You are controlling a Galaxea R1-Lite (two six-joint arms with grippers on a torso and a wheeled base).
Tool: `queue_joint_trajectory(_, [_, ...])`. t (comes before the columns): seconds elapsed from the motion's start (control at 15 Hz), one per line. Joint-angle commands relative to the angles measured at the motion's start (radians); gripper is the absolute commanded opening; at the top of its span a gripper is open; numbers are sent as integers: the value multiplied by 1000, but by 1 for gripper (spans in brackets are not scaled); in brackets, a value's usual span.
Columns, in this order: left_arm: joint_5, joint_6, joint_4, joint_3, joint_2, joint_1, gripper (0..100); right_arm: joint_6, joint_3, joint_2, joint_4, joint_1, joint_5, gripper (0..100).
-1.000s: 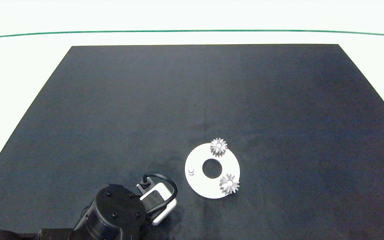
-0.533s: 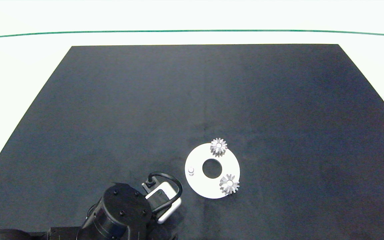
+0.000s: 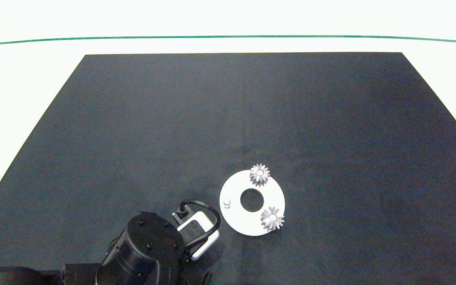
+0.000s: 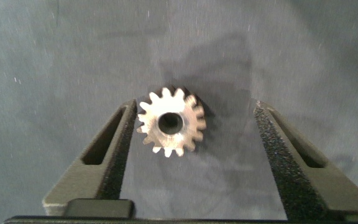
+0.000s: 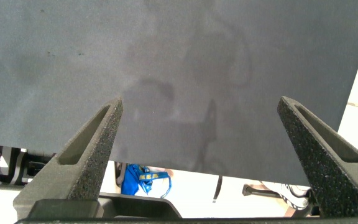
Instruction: Install three planetary gears onto the carrier pins
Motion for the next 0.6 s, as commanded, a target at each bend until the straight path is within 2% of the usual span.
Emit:
queue_joint_trajectory(0.07, [3, 4, -1, -13, 17, 0, 68, 0, 2, -6, 3, 0, -3, 100])
queue_joint_trajectory(0.6, [1, 18, 7, 1, 3, -2, 51, 0, -1, -20, 3, 0, -3, 100])
